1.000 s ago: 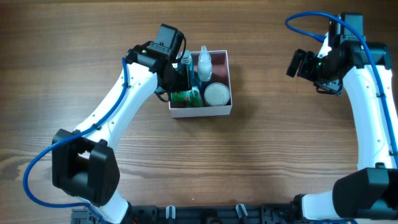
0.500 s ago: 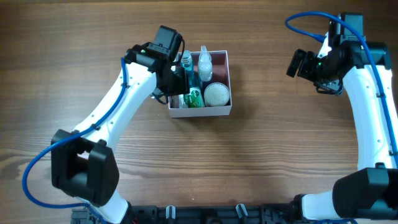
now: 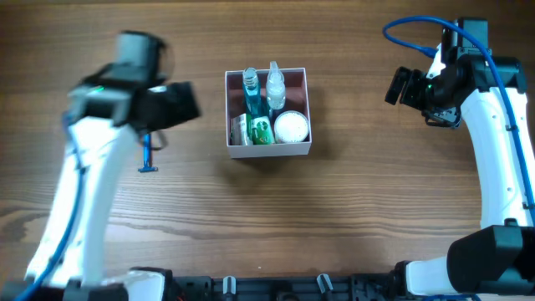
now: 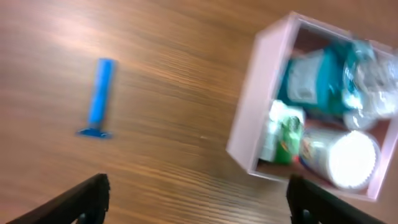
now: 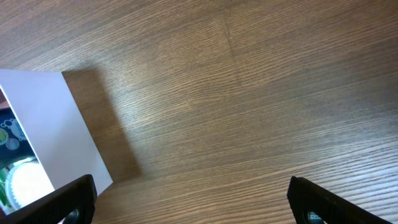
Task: Pack container
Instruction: 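Move the left gripper over the blue razor on the table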
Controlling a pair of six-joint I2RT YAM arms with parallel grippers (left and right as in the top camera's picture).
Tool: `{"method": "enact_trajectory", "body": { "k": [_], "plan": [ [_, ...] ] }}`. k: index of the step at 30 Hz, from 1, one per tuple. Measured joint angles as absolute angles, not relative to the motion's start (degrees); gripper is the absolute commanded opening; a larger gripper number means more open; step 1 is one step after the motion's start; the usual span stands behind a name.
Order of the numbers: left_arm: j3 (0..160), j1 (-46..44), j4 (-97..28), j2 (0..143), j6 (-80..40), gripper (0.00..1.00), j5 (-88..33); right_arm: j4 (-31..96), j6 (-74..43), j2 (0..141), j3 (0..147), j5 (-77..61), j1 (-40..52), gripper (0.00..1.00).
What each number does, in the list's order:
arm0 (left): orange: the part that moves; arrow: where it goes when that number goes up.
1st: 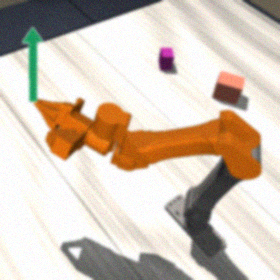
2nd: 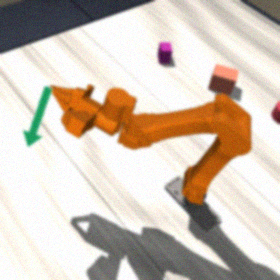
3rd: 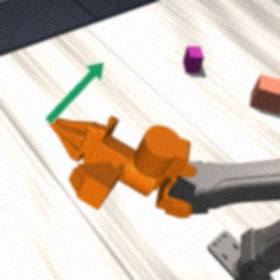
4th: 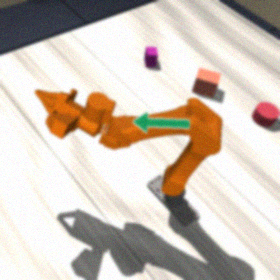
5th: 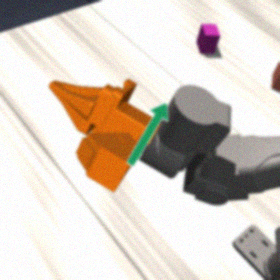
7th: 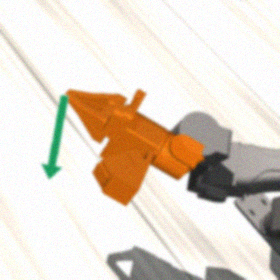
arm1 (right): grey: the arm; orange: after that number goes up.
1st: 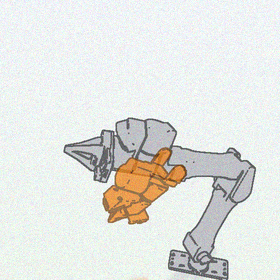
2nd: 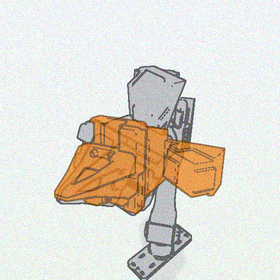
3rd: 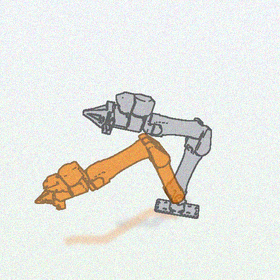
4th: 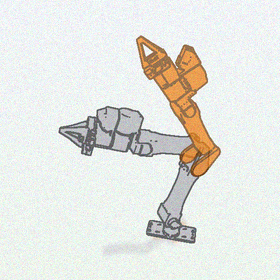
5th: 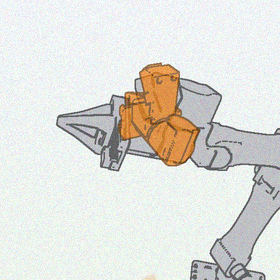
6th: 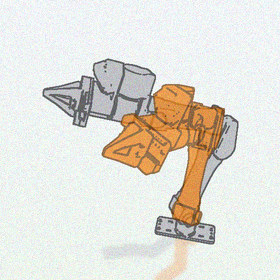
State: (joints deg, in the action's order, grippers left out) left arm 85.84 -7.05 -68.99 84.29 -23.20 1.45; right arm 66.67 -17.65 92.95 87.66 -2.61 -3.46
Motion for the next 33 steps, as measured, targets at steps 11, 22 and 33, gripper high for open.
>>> {"method": "enact_trajectory", "body": {
  "k": [11,22,33],
  "plan": [
    [80.0,5.4,-67.2,88.1,-17.1,0.98,1.9,66.5,-17.6,92.9,87.7,-4.1,-3.5,1.00],
    [77.3,5.5,-58.2,107.0,-7.2,0.96,1.6,66.5,-17.6,92.9,87.7,-4.1,-3.5,1.00],
    [77.2,8.3,-54.6,114.1,-3.2,0.96,0.9,66.5,-17.6,92.9,87.7,-4.1,-3.5,1.00]
  ]
}}
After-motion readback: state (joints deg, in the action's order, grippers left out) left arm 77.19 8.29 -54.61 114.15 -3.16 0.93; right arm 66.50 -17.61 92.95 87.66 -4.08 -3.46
